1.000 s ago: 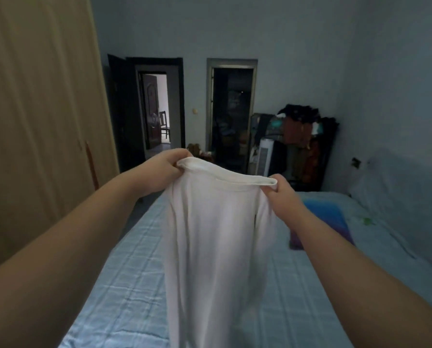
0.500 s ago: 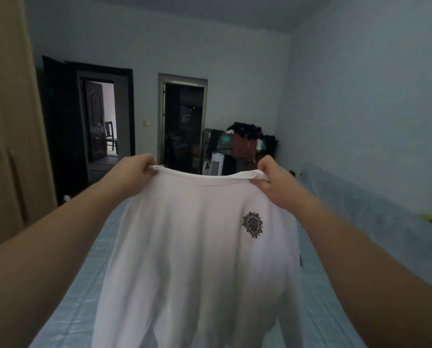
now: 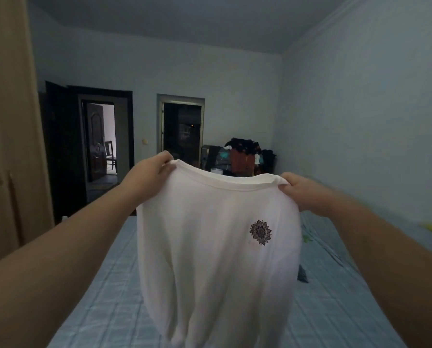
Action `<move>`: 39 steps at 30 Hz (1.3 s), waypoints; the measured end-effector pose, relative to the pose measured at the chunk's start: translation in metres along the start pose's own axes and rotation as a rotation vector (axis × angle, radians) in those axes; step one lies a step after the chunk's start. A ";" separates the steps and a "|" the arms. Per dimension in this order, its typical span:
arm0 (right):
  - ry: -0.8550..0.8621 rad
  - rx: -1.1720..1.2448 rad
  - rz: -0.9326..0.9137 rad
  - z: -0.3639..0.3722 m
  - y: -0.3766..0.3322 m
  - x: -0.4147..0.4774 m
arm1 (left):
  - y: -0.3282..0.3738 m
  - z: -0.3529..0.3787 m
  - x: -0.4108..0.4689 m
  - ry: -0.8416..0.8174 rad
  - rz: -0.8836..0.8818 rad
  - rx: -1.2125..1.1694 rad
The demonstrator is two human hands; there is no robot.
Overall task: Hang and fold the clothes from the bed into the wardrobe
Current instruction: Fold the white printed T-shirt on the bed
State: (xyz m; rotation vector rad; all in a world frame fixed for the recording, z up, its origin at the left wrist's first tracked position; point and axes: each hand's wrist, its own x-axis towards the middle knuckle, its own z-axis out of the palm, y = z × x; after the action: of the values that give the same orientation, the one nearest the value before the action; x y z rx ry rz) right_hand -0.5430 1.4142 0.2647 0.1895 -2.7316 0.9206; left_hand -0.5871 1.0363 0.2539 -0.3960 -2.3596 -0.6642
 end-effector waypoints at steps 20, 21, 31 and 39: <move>0.022 -0.123 -0.108 0.035 0.009 0.006 | -0.063 -0.053 -0.043 -0.640 -0.127 -0.115; 0.070 -0.140 -0.111 0.041 0.007 0.005 | -0.064 -0.054 -0.047 -0.651 -0.141 -0.110; 0.366 0.038 -0.076 0.093 0.003 -0.026 | -0.053 0.014 -0.099 0.024 -0.424 -0.337; 0.574 -0.389 -0.226 0.079 0.020 -0.073 | -0.031 0.005 -0.135 0.150 -0.163 0.109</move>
State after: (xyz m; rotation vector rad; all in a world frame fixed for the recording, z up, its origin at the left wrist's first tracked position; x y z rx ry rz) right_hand -0.4924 1.3854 0.1722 0.1286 -2.2318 0.3029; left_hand -0.5023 0.9984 0.1503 -0.1026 -2.2881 -0.6141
